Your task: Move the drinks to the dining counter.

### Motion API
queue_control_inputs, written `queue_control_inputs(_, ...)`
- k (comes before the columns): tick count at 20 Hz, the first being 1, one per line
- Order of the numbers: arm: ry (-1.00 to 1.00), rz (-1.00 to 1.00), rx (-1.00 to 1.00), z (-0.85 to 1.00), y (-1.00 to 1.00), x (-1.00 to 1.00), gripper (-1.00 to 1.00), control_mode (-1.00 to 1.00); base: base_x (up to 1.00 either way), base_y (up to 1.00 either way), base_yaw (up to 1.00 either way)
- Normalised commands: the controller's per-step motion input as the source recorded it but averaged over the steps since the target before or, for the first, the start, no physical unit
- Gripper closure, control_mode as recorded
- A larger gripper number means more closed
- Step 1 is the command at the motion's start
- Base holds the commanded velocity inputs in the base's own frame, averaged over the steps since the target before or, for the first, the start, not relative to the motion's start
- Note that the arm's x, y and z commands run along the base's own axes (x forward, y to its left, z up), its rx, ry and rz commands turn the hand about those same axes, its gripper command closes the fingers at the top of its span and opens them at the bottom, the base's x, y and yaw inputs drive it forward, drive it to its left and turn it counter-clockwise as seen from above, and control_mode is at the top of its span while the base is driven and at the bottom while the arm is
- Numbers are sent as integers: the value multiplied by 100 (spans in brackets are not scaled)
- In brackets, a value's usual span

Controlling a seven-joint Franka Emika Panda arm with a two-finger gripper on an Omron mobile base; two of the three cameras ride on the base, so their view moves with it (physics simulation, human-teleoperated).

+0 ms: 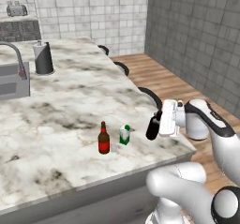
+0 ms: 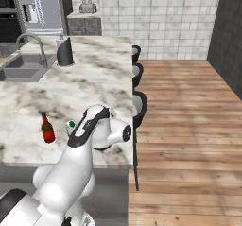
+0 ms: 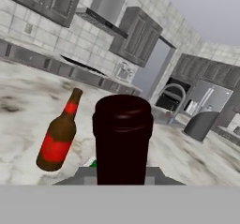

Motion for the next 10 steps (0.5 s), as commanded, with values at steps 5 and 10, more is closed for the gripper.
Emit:
queue_control_inputs(5, 3, 0, 8, -36, 0, 60, 100, -100, 0, 0, 0)
queue_control_inputs(10, 0, 0, 8, -29, -1, 47, 100, -100, 0, 0, 0)
